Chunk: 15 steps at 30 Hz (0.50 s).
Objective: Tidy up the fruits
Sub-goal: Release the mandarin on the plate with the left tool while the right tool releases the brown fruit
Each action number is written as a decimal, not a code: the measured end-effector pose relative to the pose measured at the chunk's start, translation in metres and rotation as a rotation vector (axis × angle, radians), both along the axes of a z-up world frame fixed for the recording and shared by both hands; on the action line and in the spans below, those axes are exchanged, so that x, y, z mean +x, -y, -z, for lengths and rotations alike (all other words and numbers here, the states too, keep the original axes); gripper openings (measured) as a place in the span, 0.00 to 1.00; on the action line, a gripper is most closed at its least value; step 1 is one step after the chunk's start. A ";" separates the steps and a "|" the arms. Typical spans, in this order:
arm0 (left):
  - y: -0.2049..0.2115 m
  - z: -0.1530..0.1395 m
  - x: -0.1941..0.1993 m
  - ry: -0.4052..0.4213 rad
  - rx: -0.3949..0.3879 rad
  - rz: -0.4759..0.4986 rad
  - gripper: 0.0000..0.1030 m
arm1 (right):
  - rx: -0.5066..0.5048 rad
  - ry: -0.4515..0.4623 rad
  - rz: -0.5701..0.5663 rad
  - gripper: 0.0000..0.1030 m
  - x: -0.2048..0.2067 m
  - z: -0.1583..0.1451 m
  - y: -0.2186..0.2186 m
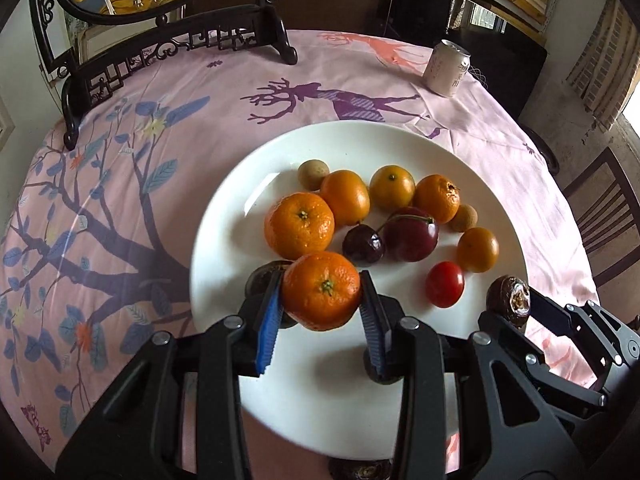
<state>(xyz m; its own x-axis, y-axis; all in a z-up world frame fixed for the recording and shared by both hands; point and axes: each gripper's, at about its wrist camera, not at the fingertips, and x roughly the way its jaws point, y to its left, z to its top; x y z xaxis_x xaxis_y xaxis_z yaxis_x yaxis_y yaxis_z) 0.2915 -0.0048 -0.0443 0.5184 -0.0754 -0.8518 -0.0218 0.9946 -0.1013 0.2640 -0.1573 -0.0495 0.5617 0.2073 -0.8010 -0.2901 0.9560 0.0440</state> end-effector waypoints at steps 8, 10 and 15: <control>0.007 0.003 0.004 0.016 0.004 0.020 0.38 | 0.012 -0.025 0.002 0.39 0.009 0.010 0.001; 0.008 0.000 0.003 0.032 0.007 0.022 0.49 | 0.011 -0.016 0.006 0.53 0.010 0.009 0.001; -0.007 -0.027 -0.022 0.105 -0.010 0.003 0.55 | 0.007 0.041 0.004 0.58 -0.010 -0.011 0.004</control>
